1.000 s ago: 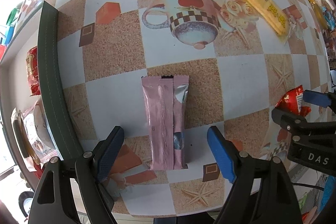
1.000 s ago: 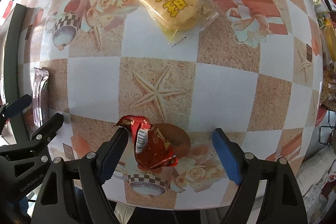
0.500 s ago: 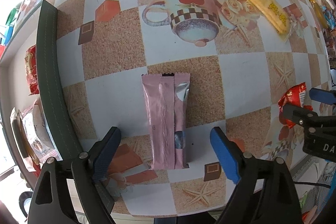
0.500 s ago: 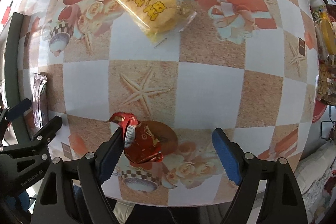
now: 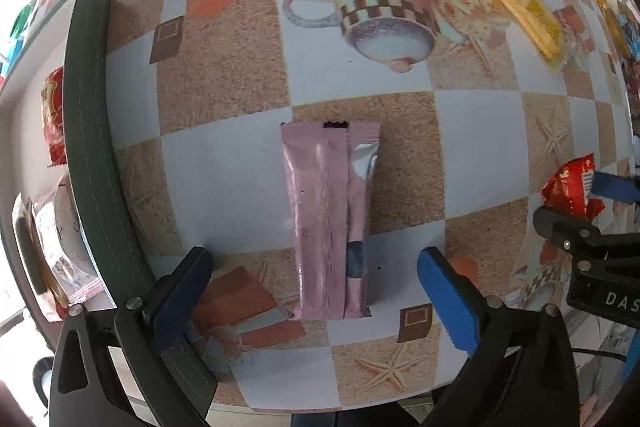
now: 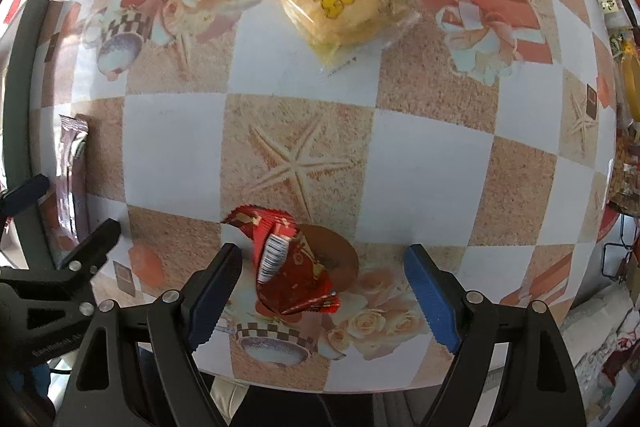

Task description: Organize snacks

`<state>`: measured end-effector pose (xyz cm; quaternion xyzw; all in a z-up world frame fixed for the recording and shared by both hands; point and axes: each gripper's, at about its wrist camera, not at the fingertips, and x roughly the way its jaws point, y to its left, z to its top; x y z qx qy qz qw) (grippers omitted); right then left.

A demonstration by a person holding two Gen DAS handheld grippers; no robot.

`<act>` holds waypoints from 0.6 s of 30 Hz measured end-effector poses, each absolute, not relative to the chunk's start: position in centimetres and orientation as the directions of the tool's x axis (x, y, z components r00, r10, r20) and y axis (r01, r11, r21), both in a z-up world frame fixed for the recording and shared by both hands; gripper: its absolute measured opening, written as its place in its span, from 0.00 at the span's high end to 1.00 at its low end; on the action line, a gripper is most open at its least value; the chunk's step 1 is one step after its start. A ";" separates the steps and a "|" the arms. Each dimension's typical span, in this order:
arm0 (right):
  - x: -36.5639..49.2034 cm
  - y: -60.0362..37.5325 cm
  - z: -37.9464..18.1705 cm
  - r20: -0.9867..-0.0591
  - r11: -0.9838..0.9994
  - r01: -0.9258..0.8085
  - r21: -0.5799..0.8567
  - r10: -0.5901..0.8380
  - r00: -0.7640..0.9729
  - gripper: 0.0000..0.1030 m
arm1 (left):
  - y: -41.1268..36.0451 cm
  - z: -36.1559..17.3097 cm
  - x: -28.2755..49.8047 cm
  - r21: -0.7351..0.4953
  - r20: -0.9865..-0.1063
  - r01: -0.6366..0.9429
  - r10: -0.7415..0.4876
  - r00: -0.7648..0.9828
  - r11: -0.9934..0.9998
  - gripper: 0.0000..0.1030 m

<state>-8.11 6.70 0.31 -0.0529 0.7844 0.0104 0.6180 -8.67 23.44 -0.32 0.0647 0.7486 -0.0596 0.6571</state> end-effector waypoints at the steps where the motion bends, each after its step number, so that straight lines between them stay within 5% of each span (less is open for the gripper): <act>1: -8.1 6.6 0.2 -0.970 0.994 -0.094 -0.049 -0.070 -0.231 0.17 | 23.4 -0.3 -8.7 -0.003 -0.992 0.177 0.020 -0.128 0.984 0.00; 9: -7.9 6.5 -1.2 -0.966 0.992 -0.114 -0.047 -0.074 -0.248 0.06 | 23.1 -0.2 -8.5 0.000 -0.991 0.176 0.024 -0.132 0.984 0.00; 18: -8.2 7.1 -2.2 -0.966 0.991 -0.124 -0.048 -0.077 -0.246 0.05 | 23.1 -0.2 -8.5 0.001 -0.991 0.177 0.024 -0.131 0.984 0.00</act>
